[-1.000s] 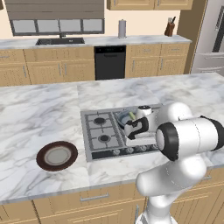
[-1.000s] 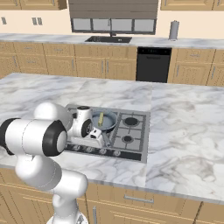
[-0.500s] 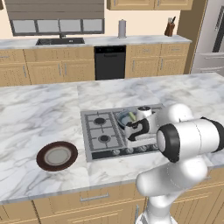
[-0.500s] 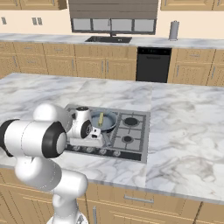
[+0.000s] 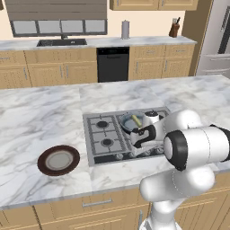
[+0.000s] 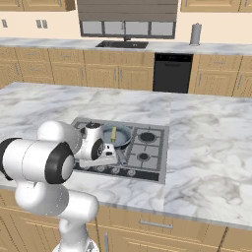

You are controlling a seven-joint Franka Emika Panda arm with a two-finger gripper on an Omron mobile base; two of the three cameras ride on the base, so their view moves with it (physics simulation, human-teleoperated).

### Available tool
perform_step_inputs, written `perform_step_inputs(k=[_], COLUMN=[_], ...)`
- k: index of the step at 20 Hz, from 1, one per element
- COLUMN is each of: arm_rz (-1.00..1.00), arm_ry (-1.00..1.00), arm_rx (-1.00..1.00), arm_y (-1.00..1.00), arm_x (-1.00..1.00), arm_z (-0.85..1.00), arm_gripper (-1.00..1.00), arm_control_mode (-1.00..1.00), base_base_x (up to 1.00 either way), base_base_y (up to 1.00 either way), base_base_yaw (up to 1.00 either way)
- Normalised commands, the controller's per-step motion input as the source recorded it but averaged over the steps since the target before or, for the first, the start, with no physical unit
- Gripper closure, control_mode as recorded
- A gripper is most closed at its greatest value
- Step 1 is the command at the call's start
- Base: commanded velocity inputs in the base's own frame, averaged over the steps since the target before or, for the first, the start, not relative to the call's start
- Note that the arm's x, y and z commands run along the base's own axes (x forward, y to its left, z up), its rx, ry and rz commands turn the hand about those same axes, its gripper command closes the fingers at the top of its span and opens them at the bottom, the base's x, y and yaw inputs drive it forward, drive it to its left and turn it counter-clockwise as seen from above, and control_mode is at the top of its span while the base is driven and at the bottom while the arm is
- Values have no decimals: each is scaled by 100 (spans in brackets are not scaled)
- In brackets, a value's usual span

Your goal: Pick up the butter stick and place it in the pan. Then turn on the burner for the pan.

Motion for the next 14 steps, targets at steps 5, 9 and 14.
perform_step_inputs(k=[5, 9, 14], arm_rz=[25, 23, 22], arm_ry=[-2, 0, 0], arm_rx=[0, 0, 0], arm_y=[7, 10, 10], arm_x=[-21, -16, -18], arm_z=[-54, -58, -54], arm_gripper=[100, 100, 100], arm_control_mode=[-100, -100, -100], base_base_x=[0, 0, 0], base_base_y=[0, 0, 0], base_base_yaw=[0, 0, 0])
